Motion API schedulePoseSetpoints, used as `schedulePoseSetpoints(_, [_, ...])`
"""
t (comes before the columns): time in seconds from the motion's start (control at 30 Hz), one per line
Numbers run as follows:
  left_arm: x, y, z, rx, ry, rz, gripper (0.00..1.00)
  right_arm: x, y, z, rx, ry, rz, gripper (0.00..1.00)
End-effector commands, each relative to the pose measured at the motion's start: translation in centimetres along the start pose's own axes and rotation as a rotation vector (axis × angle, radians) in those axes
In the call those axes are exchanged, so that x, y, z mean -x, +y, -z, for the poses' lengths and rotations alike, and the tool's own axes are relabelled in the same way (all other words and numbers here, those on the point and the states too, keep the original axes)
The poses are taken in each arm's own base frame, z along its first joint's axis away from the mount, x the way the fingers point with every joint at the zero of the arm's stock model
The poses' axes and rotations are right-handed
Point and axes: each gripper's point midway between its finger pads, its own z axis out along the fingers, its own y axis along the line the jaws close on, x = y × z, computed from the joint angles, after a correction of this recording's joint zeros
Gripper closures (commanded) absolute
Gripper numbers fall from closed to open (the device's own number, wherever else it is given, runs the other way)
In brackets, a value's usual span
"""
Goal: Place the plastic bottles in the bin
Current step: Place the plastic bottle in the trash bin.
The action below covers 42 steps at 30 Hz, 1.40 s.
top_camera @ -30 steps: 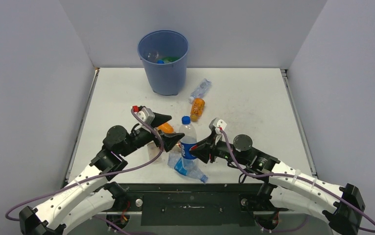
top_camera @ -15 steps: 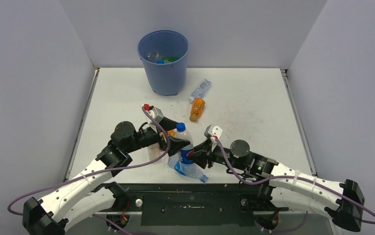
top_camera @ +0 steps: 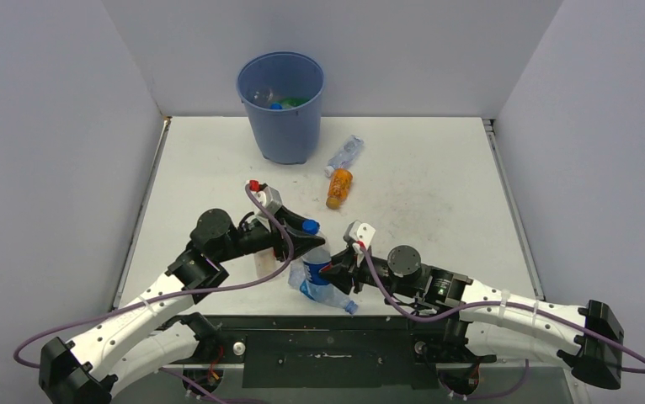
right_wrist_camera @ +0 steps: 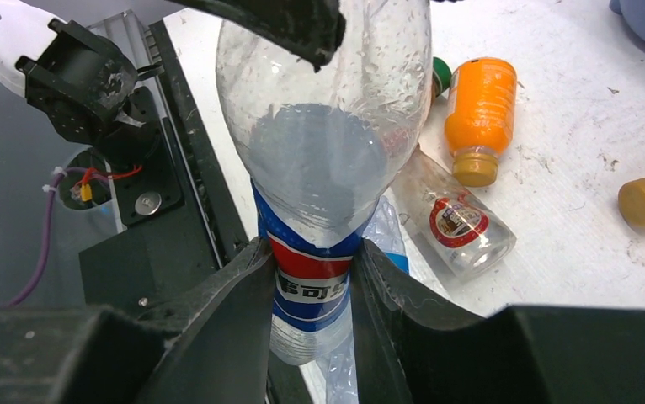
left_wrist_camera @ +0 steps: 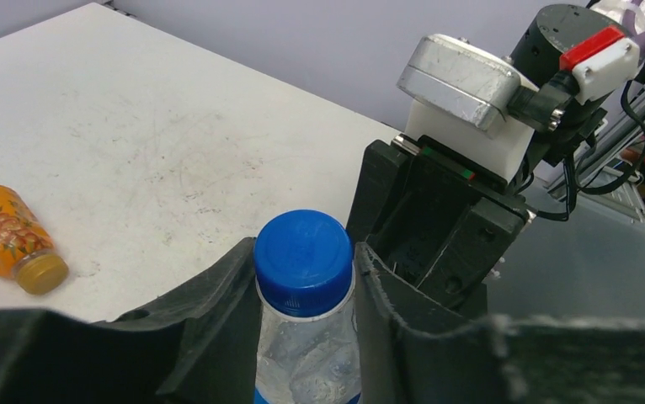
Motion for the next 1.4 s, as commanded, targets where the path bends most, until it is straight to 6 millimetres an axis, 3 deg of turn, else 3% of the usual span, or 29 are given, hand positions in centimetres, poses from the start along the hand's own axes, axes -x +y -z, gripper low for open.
schedulePoseSetpoints(0.0, [2.8, -1.6, -0.1, -0.058, -0.082, -0.053, 0.93, 3.8, -0.2, 0.1, -0.036, -0.097, 0.0, 0.58])
schedulePoseSetpoints(0.03, [3.0, -1.4, 0.0, -0.048, -0.093, -0.057, 1.0, 3.8, -0.2, 0.2, -0.039, -0.096, -0.006, 0.42])
schedulePoseSetpoints(0.07, [3.3, -1.3, 0.1, -0.034, -0.109, -0.062, 1.0, 3.8, -0.3, 0.3, -0.044, -0.098, -0.014, 0.31])
schedulePoseSetpoints(0.17, [4.3, -1.1, 0.7, 0.0, -0.177, -0.079, 1.0, 3.7, -0.5, 0.7, -0.06, -0.115, -0.039, 0.15])
schedulePoseSetpoints(0.33, [6.8, -0.5, 1.8, 0.056, -0.347, -0.025, 1.0, 2.6, -1.0, 0.9, -0.081, -0.137, -0.08, 0.08])
schedulePoseSetpoints(0.5, [9.3, -2.7, 1.7, -0.051, -0.411, 0.051, 1.0, 2.9, -1.2, 0.6, -0.093, -0.182, -0.112, 0.08])
schedulePoseSetpoints(0.63, [10.5, -4.4, 1.5, -0.127, -0.403, 0.091, 1.0, 3.6, -2.1, 0.4, -0.141, -0.201, -0.11, 0.16])
schedulePoseSetpoints(0.77, [10.9, -5.1, 1.8, -0.158, -0.41, 0.124, 1.0, 4.6, -1.8, 0.9, -0.127, -0.24, -0.104, 0.52])
schedulePoseSetpoints(0.8, [10.8, -4.9, 1.8, -0.149, -0.409, 0.131, 0.95, 4.7, -1.7, 1.0, -0.123, -0.245, -0.103, 0.59])
schedulePoseSetpoints(0.9, [10.9, -4.5, 1.9, -0.122, -0.414, 0.145, 0.39, 4.9, -1.5, 1.5, -0.113, -0.252, -0.103, 0.68])
schedulePoseSetpoints(0.93, [11.1, -4.4, 2.0, -0.113, -0.422, 0.146, 0.26, 4.9, -1.5, 1.6, -0.112, -0.253, -0.102, 0.7])
schedulePoseSetpoints(1.0, [11.6, -4.3, 2.2, -0.099, -0.444, 0.145, 0.13, 4.9, -1.4, 1.8, -0.108, -0.255, -0.103, 0.72])
schedulePoseSetpoints(1.17, [13.0, -3.3, 2.3, -0.033, -0.487, 0.149, 0.1, 4.9, -1.4, 2.1, -0.111, -0.255, -0.101, 0.74])
schedulePoseSetpoints(1.37, [12.8, -2.0, 0.6, 0.017, -0.412, 0.196, 0.14, 5.0, -1.3, 2.0, -0.108, -0.251, -0.095, 0.75])
